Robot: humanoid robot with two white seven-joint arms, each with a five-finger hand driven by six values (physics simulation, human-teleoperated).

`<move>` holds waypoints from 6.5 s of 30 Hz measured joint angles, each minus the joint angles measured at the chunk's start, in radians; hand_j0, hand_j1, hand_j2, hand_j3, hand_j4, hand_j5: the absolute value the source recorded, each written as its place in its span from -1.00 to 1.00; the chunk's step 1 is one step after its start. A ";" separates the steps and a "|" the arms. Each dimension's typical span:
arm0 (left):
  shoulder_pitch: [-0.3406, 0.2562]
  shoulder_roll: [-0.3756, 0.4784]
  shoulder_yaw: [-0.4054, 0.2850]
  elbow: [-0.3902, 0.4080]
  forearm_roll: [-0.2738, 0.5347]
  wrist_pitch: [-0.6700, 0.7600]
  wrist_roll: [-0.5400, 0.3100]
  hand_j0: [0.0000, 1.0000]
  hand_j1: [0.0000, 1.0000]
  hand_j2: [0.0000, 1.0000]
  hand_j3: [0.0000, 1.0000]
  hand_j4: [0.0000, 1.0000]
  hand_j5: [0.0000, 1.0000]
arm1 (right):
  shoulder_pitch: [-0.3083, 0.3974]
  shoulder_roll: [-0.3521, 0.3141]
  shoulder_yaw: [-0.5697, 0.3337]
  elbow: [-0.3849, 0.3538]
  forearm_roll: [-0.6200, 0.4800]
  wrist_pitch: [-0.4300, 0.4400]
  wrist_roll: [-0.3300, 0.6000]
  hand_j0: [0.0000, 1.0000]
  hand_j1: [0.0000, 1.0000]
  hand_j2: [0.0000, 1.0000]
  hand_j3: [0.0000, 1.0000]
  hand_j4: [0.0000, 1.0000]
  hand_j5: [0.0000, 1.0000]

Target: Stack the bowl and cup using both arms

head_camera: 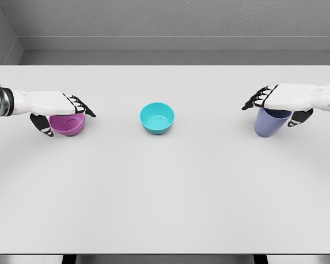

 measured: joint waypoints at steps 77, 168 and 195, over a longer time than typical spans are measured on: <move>-0.009 -0.042 0.015 0.083 -0.012 0.000 0.002 0.74 0.74 0.74 0.74 0.74 0.74 | -0.002 -0.001 -0.004 0.018 0.015 0.000 0.000 1.00 1.00 1.00 1.00 1.00 1.00; -0.146 -0.397 -0.043 0.019 -0.038 -0.001 -0.004 0.69 0.69 0.69 0.69 0.69 0.69 | -0.002 -0.002 -0.002 0.028 0.015 0.000 0.000 1.00 1.00 1.00 1.00 1.00 1.00; -0.146 -0.413 -0.035 0.023 -0.047 0.000 -0.005 1.00 1.00 1.00 1.00 1.00 1.00 | 0.000 0.000 0.001 0.028 0.015 0.000 0.000 1.00 1.00 1.00 1.00 1.00 1.00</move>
